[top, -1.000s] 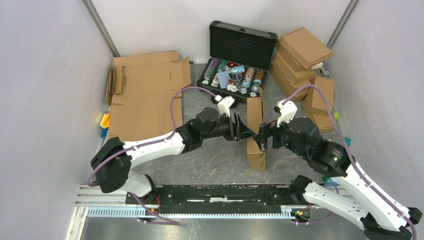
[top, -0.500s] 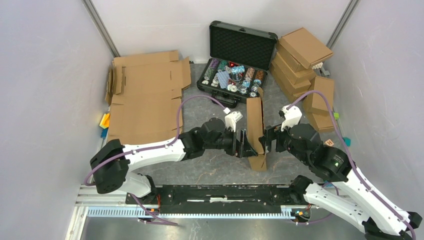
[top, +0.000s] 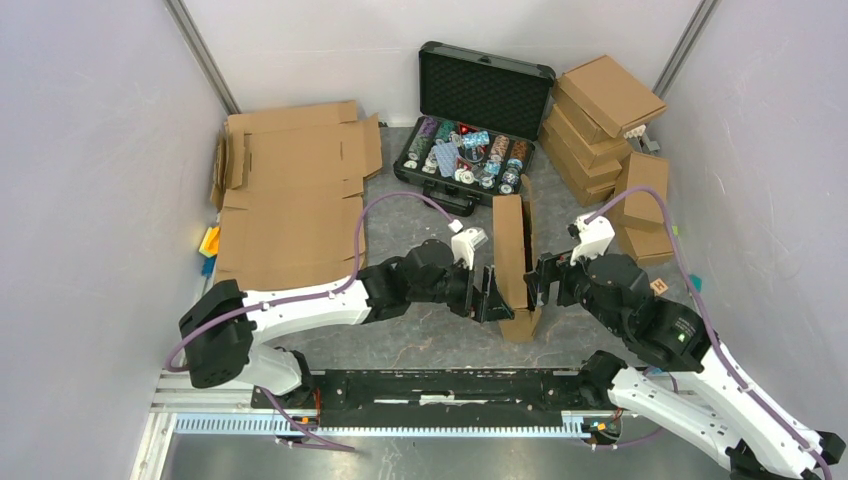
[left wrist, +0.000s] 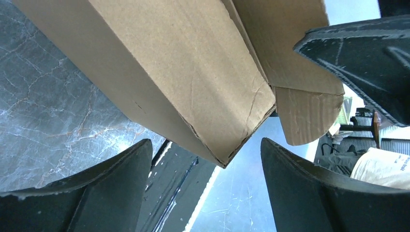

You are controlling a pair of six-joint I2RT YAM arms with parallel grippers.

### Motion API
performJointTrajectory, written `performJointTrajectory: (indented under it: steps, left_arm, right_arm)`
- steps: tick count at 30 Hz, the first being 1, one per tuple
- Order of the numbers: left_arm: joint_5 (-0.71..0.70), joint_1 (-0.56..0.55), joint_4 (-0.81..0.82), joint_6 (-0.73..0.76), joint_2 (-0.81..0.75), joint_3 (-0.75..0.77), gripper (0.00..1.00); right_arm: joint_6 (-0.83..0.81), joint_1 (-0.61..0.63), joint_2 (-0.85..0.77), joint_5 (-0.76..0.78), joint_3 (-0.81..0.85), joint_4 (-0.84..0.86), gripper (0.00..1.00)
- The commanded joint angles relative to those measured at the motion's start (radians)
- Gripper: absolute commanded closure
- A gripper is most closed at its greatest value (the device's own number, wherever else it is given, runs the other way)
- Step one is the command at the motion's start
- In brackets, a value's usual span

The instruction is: Fold the paper box

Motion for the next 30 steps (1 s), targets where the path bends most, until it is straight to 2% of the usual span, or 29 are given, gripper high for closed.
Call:
performJointTrajectory:
  steps: [1,17,30]
  left_arm:
    - [-0.038,0.014,0.026,0.032,-0.054,0.033,0.11]
    - [-0.021,0.007,-0.121,0.071,0.101,0.156,0.18]
    - [-0.111,-0.047,-0.366,0.164,0.244,0.324,0.21]
  right_arm:
    - [0.007,0.003,-0.011,0.027,-0.015,0.001,0.12]
    - [0.001,0.003,-0.021,0.015,-0.010,0.012,0.13]
    - [0.058,0.003,-0.076,-0.017,-0.100,0.070,0.23]
